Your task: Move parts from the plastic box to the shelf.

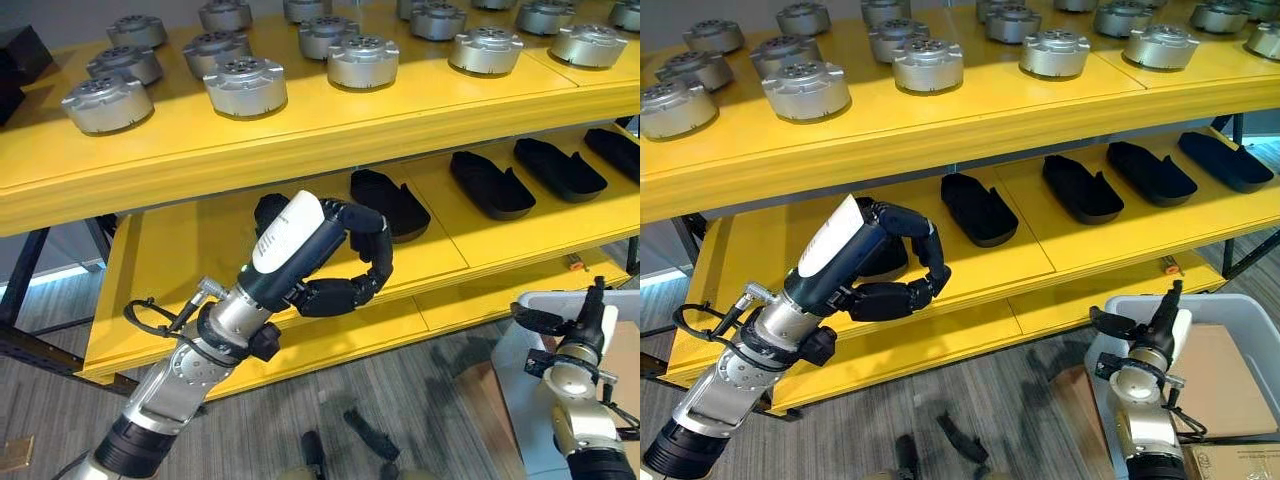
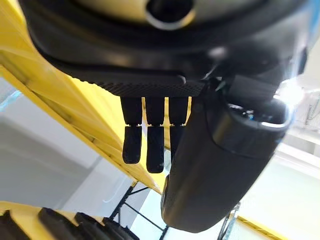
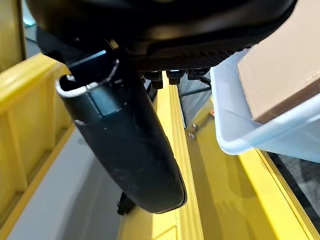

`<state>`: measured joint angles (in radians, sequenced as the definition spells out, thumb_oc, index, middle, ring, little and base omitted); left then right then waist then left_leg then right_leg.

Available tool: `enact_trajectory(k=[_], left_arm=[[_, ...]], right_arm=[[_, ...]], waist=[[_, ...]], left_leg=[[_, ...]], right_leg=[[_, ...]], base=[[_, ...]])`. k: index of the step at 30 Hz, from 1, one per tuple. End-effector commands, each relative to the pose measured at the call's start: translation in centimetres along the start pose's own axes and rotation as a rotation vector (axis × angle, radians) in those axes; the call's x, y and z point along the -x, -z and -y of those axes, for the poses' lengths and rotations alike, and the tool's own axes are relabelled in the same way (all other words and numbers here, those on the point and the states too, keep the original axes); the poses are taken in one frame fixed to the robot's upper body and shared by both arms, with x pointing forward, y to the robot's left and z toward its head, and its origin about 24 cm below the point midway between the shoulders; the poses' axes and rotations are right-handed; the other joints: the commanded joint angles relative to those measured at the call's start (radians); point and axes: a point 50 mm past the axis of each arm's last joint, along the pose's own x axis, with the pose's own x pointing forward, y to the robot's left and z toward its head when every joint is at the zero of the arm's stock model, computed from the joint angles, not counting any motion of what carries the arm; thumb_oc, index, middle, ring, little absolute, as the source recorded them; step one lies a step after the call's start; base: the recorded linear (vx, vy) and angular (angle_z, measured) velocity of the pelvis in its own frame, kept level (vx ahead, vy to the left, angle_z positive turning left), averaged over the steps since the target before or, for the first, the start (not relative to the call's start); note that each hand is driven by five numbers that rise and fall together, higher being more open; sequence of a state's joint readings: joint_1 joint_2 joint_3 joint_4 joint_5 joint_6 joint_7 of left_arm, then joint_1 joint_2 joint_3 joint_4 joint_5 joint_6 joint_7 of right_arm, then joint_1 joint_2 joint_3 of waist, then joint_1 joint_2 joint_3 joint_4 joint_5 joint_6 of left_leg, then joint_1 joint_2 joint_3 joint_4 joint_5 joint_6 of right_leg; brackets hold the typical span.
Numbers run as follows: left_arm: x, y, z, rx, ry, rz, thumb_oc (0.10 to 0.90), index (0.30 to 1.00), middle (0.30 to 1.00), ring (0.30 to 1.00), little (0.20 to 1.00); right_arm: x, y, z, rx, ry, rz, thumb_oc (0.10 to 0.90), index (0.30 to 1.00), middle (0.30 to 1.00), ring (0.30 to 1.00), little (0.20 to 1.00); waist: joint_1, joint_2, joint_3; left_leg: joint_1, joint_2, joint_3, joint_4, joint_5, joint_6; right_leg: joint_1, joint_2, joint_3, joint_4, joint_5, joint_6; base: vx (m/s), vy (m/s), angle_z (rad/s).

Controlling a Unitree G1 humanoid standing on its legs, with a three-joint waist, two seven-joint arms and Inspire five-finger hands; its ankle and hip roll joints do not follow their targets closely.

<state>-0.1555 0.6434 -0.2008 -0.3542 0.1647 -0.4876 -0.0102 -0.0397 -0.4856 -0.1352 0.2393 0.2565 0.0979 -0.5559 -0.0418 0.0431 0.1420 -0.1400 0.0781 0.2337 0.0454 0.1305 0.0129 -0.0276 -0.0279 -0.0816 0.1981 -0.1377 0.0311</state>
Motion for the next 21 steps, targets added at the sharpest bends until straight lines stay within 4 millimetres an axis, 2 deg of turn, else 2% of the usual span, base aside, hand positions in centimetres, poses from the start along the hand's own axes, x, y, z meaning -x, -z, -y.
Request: enact_trajectory(k=[1, 3, 4, 5, 6, 7, 8, 11, 17, 21], left_arm=[[-0.2, -2.0, -3.7, -0.06, -0.219, 0.145, 0.4, 0.3, 0.3, 0.3, 0.3], [-0.1, -2.0, -3.7, -0.062, -0.233, 0.134, 0.4, 0.3, 0.3, 0.3, 0.3], [-0.1, -1.8, -3.8, -0.07, -0.243, 0.112, 0.4, 0.3, 0.3, 0.3, 0.3], [-0.1, -1.8, -3.8, -0.072, -0.245, 0.11, 0.4, 0.3, 0.3, 0.3, 0.3], [-0.4, -1.6, -3.9, -0.062, -0.254, 0.101, 0.4, 0.3, 0.3, 0.3, 0.3], [-0.4, -1.6, -3.9, -0.061, -0.255, 0.102, 0.4, 0.3, 0.3, 0.3, 0.3], [-0.5, -1.6, -3.9, -0.061, -0.252, 0.097, 0.4, 0.3, 0.3, 0.3, 0.3], [-0.5, -1.4, -3.7, -0.044, -0.245, 0.093, 0.4, 0.3, 0.3, 0.3, 0.3], [-0.6, -1.4, -3.1, -0.029, -0.22, 0.109, 0.4, 0.3, 0.3, 0.3, 0.3], [-0.6, -1.3, -2.9, 0.007, -0.194, 0.1, 0.4, 0.3, 0.3, 0.3, 0.3]], right_arm=[[-1.7, -6.3, 1.1, -0.061, 0.053, 0.265, 0.9, 1.0, 1.0, 1.0, 1.0], [-1.7, -6.3, 1.0, -0.052, 0.047, 0.262, 0.9, 1.0, 1.0, 1.0, 1.0], [-1.9, -6.3, 1.0, -0.05, 0.028, 0.252, 0.9, 1.0, 1.0, 1.0, 1.0], [-1.9, -6.3, 1.0, -0.05, 0.027, 0.252, 0.9, 1.0, 1.0, 1.0, 1.0], [-1.9, -6.2, 1.0, -0.044, 0.03, 0.243, 0.9, 1.0, 1.0, 1.0, 1.0], [-1.9, -6.2, 1.1, -0.043, 0.03, 0.242, 0.9, 1.0, 1.0, 1.0, 1.0], [-2.1, -6.1, 1.6, -0.045, 0.036, 0.237, 0.9, 1.0, 1.0, 1.0, 1.0], [-1.9, -5.4, 1.9, -0.043, 0.039, 0.221, 0.9, 1.0, 1.0, 1.0, 1.0], [-1.2, -4.7, 1.1, -0.056, 0.049, 0.205, 0.9, 1.0, 1.0, 1.0, 1.0], [-0.8, -4.7, 0.9, -0.057, 0.05, 0.2, 0.9, 1.0, 1.0, 1.0, 1.0]], waist=[[0.002, -0.089, 0.009], [-0.002, -0.091, 0.009], [-0.015, -0.085, 0.008], [-0.015, -0.083, 0.008], [-0.028, -0.075, 0.005], [-0.03, -0.073, 0.005], [-0.05, -0.054, 0.001], [-0.064, -0.044, -0.002], [-0.074, -0.035, -0.028], [-0.08, -0.042, -0.04]], left_leg=[[-0.035, -0.1, 0.047, 0.234, -0.277, 0.051], [-0.001, -0.058, 0.007, 0.217, -0.274, 0.032], [0.063, 0.026, -0.046, 0.158, -0.245, -0.002], [0.066, 0.031, -0.047, 0.147, -0.234, -0.005], [0.102, 0.115, -0.064, 0.108, -0.175, -0.046], [0.106, 0.122, -0.067, 0.1, -0.167, -0.052], [0.145, 0.154, -0.048, 0.015, -0.151, -0.076], [0.166, 0.177, -0.02, -0.015, -0.12, -0.097], [0.227, 0.14, -0.011, -0.094, -0.111, -0.104], [0.246, 0.125, 0.003, -0.113, -0.122, -0.096]], right_leg=[[0.144, 0.005, -0.011, -0.109, 0.028, -0.003], [0.129, -0.01, -0.01, -0.093, 0.029, 0.0], [0.09, -0.035, -0.009, -0.057, 0.026, 0.002], [0.084, -0.035, -0.009, -0.054, 0.03, 0.0], [0.061, -0.055, -0.014, -0.032, 0.025, 0.0], [0.059, -0.055, -0.016, -0.028, 0.023, -0.002], [0.04, -0.077, -0.031, -0.014, 0.017, 0.015], [0.039, -0.095, -0.048, -0.014, 0.026, 0.022], [0.059, -0.134, -0.063, -0.103, 0.108, 0.075], [0.073, -0.137, -0.06, -0.143, 0.124, 0.084]], base=[[-0.14, 0.216, -0.12], [-0.1, 0.229, -0.17], [-0.07, 0.171, -0.2], [-0.09, 0.308, -0.2], [-0.06, 0.18, -0.03], [-0.06, 0.376, 0.01], [-0.03, 0.224, 0.11], [-0.03, 0.23, 0.19], [-0.01, 0.178, 0.06], [0.03, 0.065, -0.05]])
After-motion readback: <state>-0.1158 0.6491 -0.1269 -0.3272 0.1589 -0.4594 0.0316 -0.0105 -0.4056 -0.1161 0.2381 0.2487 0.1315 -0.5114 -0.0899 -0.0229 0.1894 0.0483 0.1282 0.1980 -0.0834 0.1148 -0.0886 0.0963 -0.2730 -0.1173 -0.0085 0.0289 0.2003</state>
